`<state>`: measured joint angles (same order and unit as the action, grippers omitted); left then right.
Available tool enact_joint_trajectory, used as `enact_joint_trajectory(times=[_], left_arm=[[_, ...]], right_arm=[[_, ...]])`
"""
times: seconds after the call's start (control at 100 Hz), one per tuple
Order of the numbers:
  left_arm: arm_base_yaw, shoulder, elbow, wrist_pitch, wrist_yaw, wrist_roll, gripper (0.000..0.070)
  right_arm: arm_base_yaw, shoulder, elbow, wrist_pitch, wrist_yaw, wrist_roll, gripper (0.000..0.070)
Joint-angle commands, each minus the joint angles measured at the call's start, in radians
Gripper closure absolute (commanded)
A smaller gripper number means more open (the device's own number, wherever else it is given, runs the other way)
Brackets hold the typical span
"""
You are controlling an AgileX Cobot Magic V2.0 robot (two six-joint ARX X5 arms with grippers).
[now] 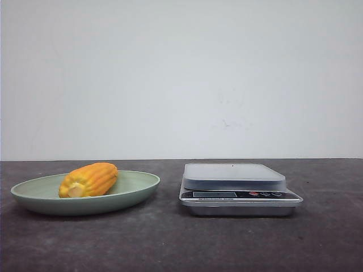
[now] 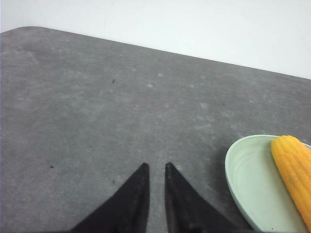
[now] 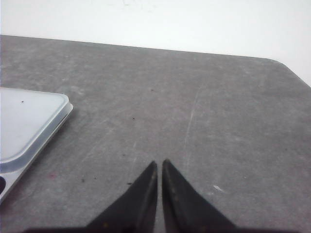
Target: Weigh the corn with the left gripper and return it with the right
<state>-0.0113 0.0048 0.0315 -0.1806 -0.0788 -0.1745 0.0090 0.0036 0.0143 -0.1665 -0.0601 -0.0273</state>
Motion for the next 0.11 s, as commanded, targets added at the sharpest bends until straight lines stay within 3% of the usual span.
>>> enact_joint_trajectory(times=[0.0,0.1], left_arm=[[0.000,-0.002,-0.018,-0.006,0.001,0.005,0.0683],[0.000,-0.002,-0.018,-0.006,0.001,0.005,0.0683]], right_arm=[[0.000,0.000,-0.004,0.010,0.002,-0.007,0.0689],[0.000,0.000,-0.004,0.010,0.002,-0.007,0.0689]])
